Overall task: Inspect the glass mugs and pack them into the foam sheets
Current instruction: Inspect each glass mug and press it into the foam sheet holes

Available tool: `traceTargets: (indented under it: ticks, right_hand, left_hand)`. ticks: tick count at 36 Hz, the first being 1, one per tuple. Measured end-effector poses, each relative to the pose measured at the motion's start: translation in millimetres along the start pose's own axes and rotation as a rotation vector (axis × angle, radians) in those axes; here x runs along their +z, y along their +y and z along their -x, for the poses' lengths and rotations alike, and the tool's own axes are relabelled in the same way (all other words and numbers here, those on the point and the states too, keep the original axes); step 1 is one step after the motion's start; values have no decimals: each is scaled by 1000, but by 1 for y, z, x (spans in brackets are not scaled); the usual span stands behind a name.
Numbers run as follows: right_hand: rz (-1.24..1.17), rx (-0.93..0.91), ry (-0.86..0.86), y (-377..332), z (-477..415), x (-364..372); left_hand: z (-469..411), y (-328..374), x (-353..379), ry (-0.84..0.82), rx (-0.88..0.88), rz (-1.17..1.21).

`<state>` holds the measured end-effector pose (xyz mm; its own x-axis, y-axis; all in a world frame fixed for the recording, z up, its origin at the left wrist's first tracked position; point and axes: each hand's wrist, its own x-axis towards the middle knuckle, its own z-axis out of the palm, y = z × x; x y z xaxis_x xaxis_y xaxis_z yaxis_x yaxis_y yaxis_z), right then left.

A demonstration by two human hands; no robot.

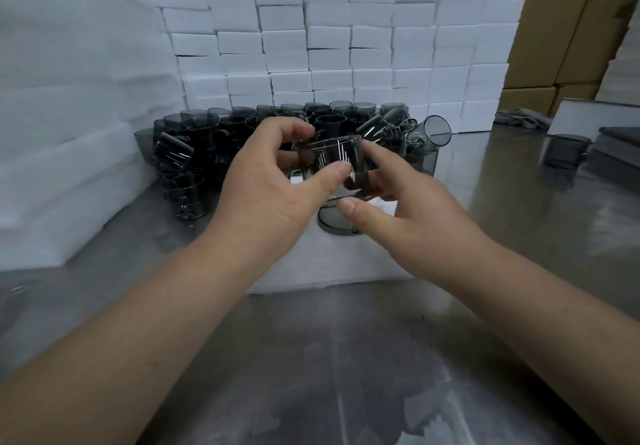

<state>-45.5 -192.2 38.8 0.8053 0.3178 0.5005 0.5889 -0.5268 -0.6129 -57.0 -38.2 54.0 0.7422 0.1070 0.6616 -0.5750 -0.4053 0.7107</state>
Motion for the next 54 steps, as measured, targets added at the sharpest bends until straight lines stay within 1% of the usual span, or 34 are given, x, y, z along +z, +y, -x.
traceTargets:
  ticks: [3,7,14,20,22,27,37,42,49,51,54]
  right_hand:
    - [-12,6,21,1,-1,1]
    - [-52,19,69,2,-1,1]
    - [-75,-11,196,1,-2,3]
    - [-20,-49,260,2,-2,2]
    - [-5,-51,274,2,-1,2]
    - [7,-73,299,0,-2,3]
    - [-38,-61,315,4,-4,9]
    - [-31,-43,277,5,-4,11]
    - [-98,-27,222,1,0,10]
    - [-153,-35,246,-1,1,8]
    - [-228,-49,358,-1,-1,1]
  left_hand:
    - [0,0,1,1,-9,20]
    - [3,1,2,-45,11,38]
    - [4,-1,2,-118,158,-242]
    - [2,-3,-1,-121,117,-284]
    - [3,-1,1,-116,102,-268]
    - [6,0,5,-109,57,-137]
    - [8,0,11,-95,-73,43]
    - [7,0,13,-94,-104,17]
    - [6,-1,8,-2,-102,-26]
    - [4,-2,7,23,-101,-28]
    - [3,-1,5,33,-111,16]
